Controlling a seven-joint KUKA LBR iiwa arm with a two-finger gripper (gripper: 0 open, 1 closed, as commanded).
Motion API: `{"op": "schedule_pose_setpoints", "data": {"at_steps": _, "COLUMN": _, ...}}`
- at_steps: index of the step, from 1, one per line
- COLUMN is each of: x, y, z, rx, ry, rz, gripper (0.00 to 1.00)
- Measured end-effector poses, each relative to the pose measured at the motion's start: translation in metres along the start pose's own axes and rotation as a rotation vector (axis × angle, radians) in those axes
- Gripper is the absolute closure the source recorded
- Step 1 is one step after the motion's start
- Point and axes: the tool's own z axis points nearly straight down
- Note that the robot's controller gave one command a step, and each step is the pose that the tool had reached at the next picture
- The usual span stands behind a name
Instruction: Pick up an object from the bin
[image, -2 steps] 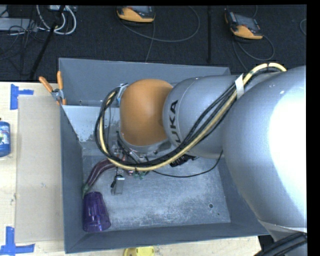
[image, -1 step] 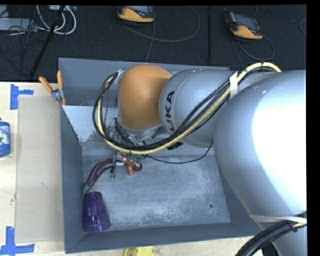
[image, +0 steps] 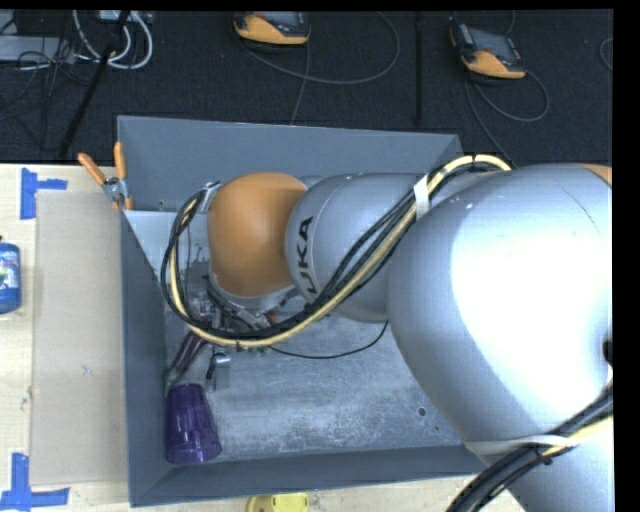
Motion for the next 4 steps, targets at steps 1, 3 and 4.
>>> {"op": "schedule_pose_setpoints", "data": {"at_steps": 1, "x": -0.023, "y": 0.015, "z": -0.004, "rx": -0.001, "ry": -0.007, "rz": -0.243, "gripper": 1.00}}
{"op": "schedule_pose_setpoints", "data": {"at_steps": 3, "x": -0.022, "y": 0.015, "z": -0.007, "rx": -0.001, "ry": -0.004, "rz": -0.242, "gripper": 1.00}}
{"op": "schedule_pose_setpoints", "data": {"at_steps": 4, "x": -0.021, "y": 0.015, "z": -0.019, "rx": -0.001, "ry": -0.001, "rz": -0.242, "gripper": 1.00}}
